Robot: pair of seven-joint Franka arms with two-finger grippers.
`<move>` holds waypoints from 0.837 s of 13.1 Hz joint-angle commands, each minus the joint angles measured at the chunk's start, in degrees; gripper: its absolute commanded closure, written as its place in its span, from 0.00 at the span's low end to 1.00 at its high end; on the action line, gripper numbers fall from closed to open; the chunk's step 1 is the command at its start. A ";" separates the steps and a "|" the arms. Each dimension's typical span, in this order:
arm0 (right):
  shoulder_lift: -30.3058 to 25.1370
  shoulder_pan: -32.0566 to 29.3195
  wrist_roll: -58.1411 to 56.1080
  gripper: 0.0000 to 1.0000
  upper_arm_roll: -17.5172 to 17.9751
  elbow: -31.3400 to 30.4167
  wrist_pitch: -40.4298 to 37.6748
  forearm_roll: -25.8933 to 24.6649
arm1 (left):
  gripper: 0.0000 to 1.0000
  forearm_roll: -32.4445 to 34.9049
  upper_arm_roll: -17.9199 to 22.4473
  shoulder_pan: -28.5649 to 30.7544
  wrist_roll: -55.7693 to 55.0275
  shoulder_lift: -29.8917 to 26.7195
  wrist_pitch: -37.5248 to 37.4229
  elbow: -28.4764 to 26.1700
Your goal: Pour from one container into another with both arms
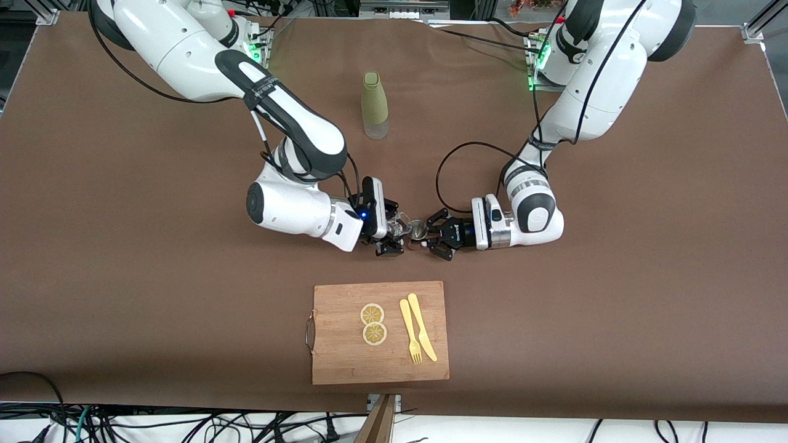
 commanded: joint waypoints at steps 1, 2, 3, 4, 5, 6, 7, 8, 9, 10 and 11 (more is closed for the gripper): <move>-1.43 0.18 1.39 1.00 -0.35 -0.41 1.06 -3.03 | 1.00 -3.16 -0.49 -0.45 4.64 -0.64 2.35 -0.68; -1.43 0.27 1.48 1.00 -0.27 -0.41 1.42 -4.26 | 1.00 -3.25 -0.57 -0.45 4.64 -0.64 2.43 -0.59; -1.43 0.36 1.83 1.00 -0.26 -0.33 1.42 -4.62 | 1.00 -3.86 -0.75 -0.45 4.64 -0.64 3.22 -0.68; -1.43 0.62 2.88 1.00 -0.44 -0.33 1.42 -5.14 | 1.00 -4.30 -1.10 -0.54 4.73 -0.64 3.57 -0.68; -1.43 0.62 3.84 1.00 -0.53 -0.33 1.42 -7.41 | 1.00 -5.35 -1.62 -0.45 4.73 -0.64 3.67 -0.68; -1.34 0.54 5.94 1.00 -0.44 0.28 1.42 -9.87 | 1.00 -5.54 -1.63 -0.54 4.82 -0.64 3.75 -0.68; -1.34 0.88 9.10 1.00 -0.44 0.90 1.25 -11.81 | 1.00 -5.54 -1.63 -0.54 5.17 -0.64 4.28 -0.68; -1.34 1.15 12.87 1.00 -0.53 1.08 0.90 -14.52 | 1.00 -5.54 -1.63 -0.54 5.43 -0.56 4.28 -0.68; -1.34 1.15 16.30 1.00 -0.44 1.08 0.81 -17.77 | 1.00 -5.54 -1.63 -0.54 5.52 -0.56 4.28 -0.68; -1.34 1.24 17.99 1.00 -0.44 1.08 0.81 -20.33 | 1.00 -5.63 -1.71 -0.54 5.52 -0.56 4.28 -0.68; -1.34 1.41 18.61 1.00 -0.35 1.08 0.81 -21.31 | 1.00 -5.63 -1.72 -0.54 5.52 -0.56 4.28 -0.68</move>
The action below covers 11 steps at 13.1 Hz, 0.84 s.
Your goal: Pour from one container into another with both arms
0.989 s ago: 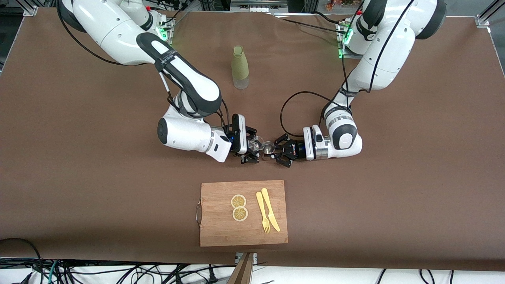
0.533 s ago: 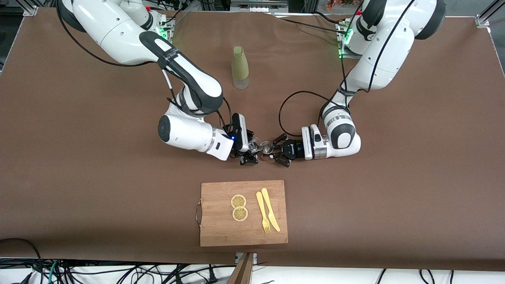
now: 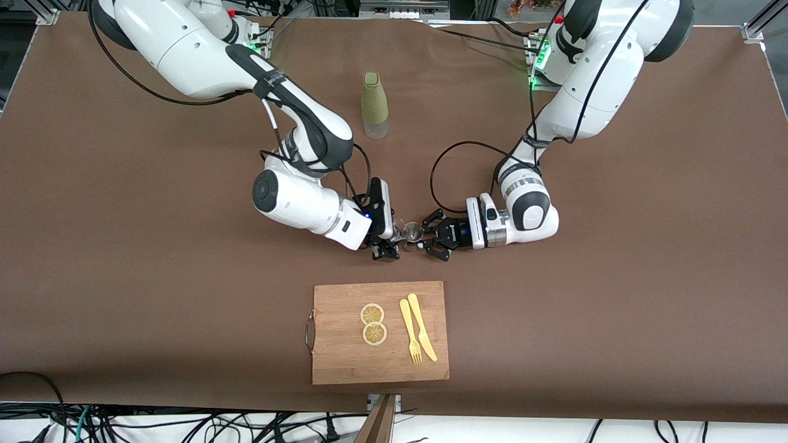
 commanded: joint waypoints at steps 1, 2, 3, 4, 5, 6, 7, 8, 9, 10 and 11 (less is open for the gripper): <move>-1.20 1.01 3.15 1.00 -0.45 -0.11 -0.39 -2.73 | 1.00 -2.70 -0.90 -0.19 4.88 -0.56 2.11 -0.68; -1.20 1.18 3.15 1.00 -0.54 -0.11 -0.39 -3.17 | 1.00 -2.70 -0.90 -0.19 4.88 -0.64 2.11 -0.68; -1.20 1.53 3.23 1.00 -0.45 -0.11 -0.39 -4.48 | 1.00 -2.70 -0.90 -0.11 4.88 -0.64 2.02 -0.76; -1.20 1.71 3.15 1.00 -0.54 -0.11 -0.39 -5.45 | 1.00 -2.70 -0.90 -0.11 4.88 -0.64 2.02 -0.76; -1.20 2.15 3.23 1.00 -0.54 -0.11 -0.39 -7.28 | 1.00 -2.70 -0.90 -0.11 4.88 -0.64 2.02 -0.76; -1.20 2.41 3.23 1.00 -0.54 -0.11 -0.39 -9.04 | 1.00 -2.70 -0.90 -0.11 4.88 -0.64 2.02 -0.76; -1.20 2.68 3.50 1.00 -0.63 -0.11 -0.39 -10.19 | 1.00 -2.70 -0.90 -0.11 4.88 -0.64 2.02 -0.76; -1.28 2.68 3.76 1.00 -0.71 -0.11 -0.39 -11.42 | 1.00 -2.70 -0.99 -0.11 4.88 -0.64 2.02 -0.76; -1.20 2.68 4.28 1.00 -0.80 -0.02 -0.31 -12.04 | 1.00 -2.87 -0.99 -0.11 4.79 -0.64 2.02 -0.76; -1.28 2.94 4.64 1.00 -0.98 -0.02 -0.39 -12.48 | 1.00 -2.96 -0.99 -0.11 4.79 -0.64 2.02 -0.85; -1.29 3.29 4.81 1.00 -1.07 -0.02 -0.39 -14.05 | 1.00 -2.96 -0.99 -0.11 4.79 -0.64 2.02 -0.85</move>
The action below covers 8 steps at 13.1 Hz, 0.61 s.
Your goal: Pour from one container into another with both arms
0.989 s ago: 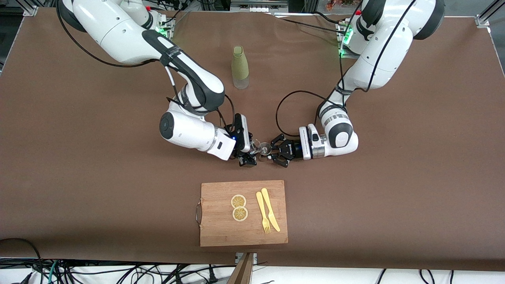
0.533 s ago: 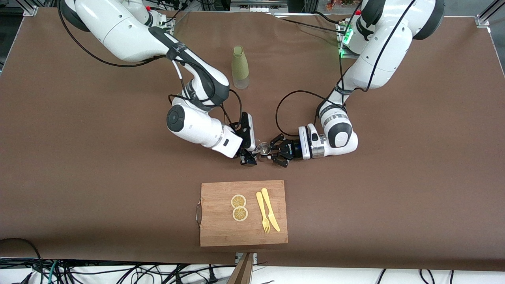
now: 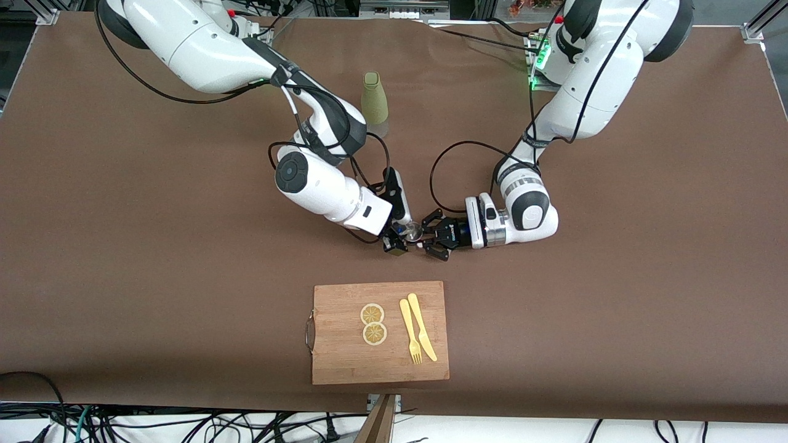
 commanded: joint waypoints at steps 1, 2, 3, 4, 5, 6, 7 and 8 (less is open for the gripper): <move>-1.14 1.30 1.91 1.00 -0.94 -0.02 -0.39 -3.77 | 1.00 -2.94 -0.78 -0.08 4.28 -0.64 1.74 -0.85; -1.14 1.30 2.17 1.00 -1.11 -0.02 -0.39 -4.13 | 1.00 -2.94 -0.78 -0.08 4.28 -0.64 1.74 -0.76; -1.14 1.56 2.17 1.00 -1.72 -0.02 -0.39 -4.31 | 1.00 -3.03 -0.78 -0.08 4.28 -0.64 1.74 -0.76; -1.14 1.83 2.17 1.00 -1.81 -0.02 -0.39 -4.66 | 1.00 -3.03 -0.78 -0.08 4.28 -0.64 1.82 -0.76; -1.14 1.91 2.17 1.00 -1.99 -0.02 -0.39 -6.92 | 1.00 -3.03 -0.78 -0.08 4.28 -0.64 1.82 -0.76; -1.14 2.18 2.26 1.00 -2.08 0.15 -0.30 -9.55 | 1.00 -3.03 -0.78 -0.08 4.28 -0.64 1.82 -0.76; -1.14 2.18 2.18 1.00 -1.99 1.02 -0.39 -10.54 | 1.00 -3.03 -0.78 -0.08 4.28 -0.64 1.82 -0.76; -1.14 2.27 2.17 1.00 -2.08 1.47 -0.39 -10.90 | 1.00 -3.03 -0.78 -0.08 4.28 -0.64 1.82 -0.76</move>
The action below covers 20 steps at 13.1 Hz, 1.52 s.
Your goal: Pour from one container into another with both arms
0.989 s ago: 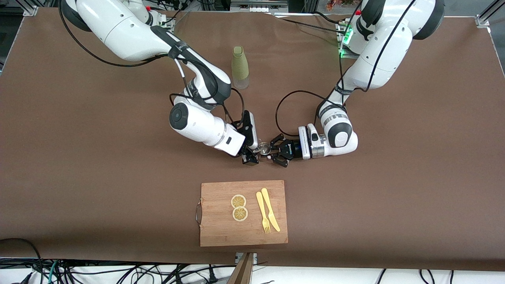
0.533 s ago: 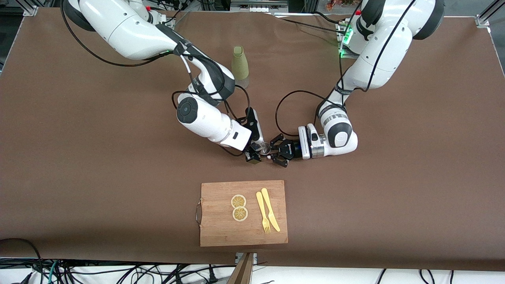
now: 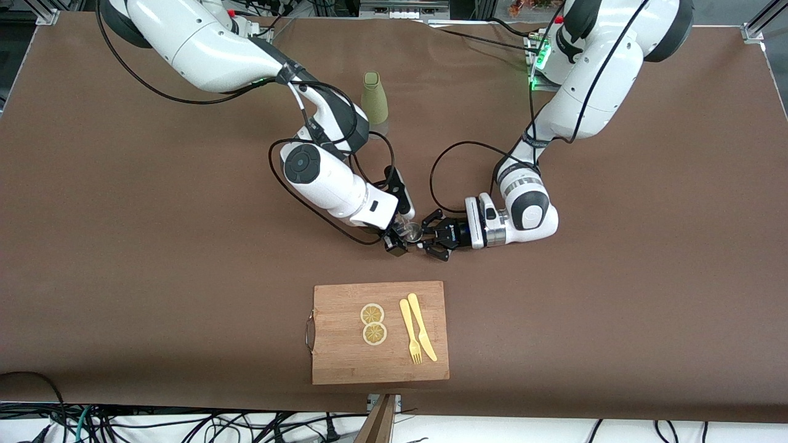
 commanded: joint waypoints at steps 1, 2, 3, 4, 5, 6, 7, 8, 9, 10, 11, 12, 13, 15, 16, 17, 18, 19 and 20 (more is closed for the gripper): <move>-0.95 1.16 1.33 1.00 -1.15 1.18 -0.41 -1.92 | 1.00 -3.02 -0.74 -0.08 4.25 -0.64 1.28 -0.71; -0.95 1.25 1.33 1.00 -1.15 1.27 -0.41 -3.23 | 1.00 -3.02 -0.74 -0.08 4.25 -0.64 1.28 -0.71; -0.95 1.34 1.42 1.00 -1.15 1.36 -0.41 -4.72 | 1.00 -3.02 -0.74 -0.08 4.25 -0.64 1.28 -0.71; -0.95 1.43 1.42 1.00 -1.15 1.71 -0.41 -5.34 | 1.00 -3.02 -0.74 -0.08 4.25 -0.64 1.28 -0.71; -0.95 1.43 1.42 1.00 -1.06 1.71 -0.41 -5.35 | 1.00 -3.02 -0.74 -0.08 4.25 -0.64 1.28 -0.71; -0.95 1.43 1.33 1.00 -1.06 1.71 -0.41 -5.35 | 1.00 -3.02 -0.74 -0.08 4.25 -0.64 1.28 -0.71; -0.95 1.43 1.42 1.00 -1.06 1.80 -0.32 -5.35 | 1.00 -3.02 -0.74 -0.08 4.25 -0.64 1.28 -0.71; -0.95 1.43 1.33 1.00 -1.06 1.97 -0.41 -5.35 | 1.00 -3.02 -0.74 -0.08 4.25 -0.64 1.28 -0.71; -0.95 1.43 1.33 1.00 -1.06 2.06 -0.41 -5.35 | 1.00 -3.02 -0.74 -0.08 4.25 -0.64 1.28 -0.71; -0.95 1.34 1.51 1.00 -0.98 2.06 -0.32 -5.00 | 1.00 -3.02 -0.74 -0.08 4.25 -0.64 1.28 -0.71; -0.95 1.25 2.55 1.00 -0.89 1.98 -0.32 -4.47 | 1.00 -3.02 -0.74 -0.08 4.25 -0.64 1.28 -0.62; -0.87 0.99 4.74 1.00 -0.89 1.97 -0.41 -4.38 | 1.00 -3.02 -0.74 -0.08 4.25 -0.64 1.28 -0.62; -0.78 0.73 6.33 1.00 -0.80 1.63 -0.23 -3.95 | 1.00 -3.02 -0.74 -0.08 4.16 -0.64 1.28 -0.53; -0.78 0.46 7.75 1.00 -0.71 1.45 -0.32 -1.06 | 1.00 -3.02 -0.74 -0.08 3.81 -0.73 1.28 -0.44; -0.78 0.55 8.18 1.00 -0.71 1.36 -0.32 1.05 | 1.00 -3.02 -0.74 -0.08 3.64 -0.73 1.19 -0.44; -0.78 0.46 9.06 1.00 -0.71 1.36 -0.41 3.50 | 1.00 -3.02 -0.74 0.10 3.55 -0.82 1.11 -0.44; -0.78 0.37 10.72 1.00 -0.71 1.36 -0.41 6.14 | 1.00 -2.76 -0.56 0.45 3.55 -0.91 0.76 -0.53; -0.78 0.46 12.74 1.00 -0.71 1.36 -0.41 7.91 | 1.00 -2.41 -0.39 0.71 3.63 -0.99 0.58 -0.71; -0.87 0.46 14.41 1.00 -0.71 1.27 -0.41 8.18 | 1.00 -2.14 -0.39 0.98 3.81 -0.91 0.49 -0.88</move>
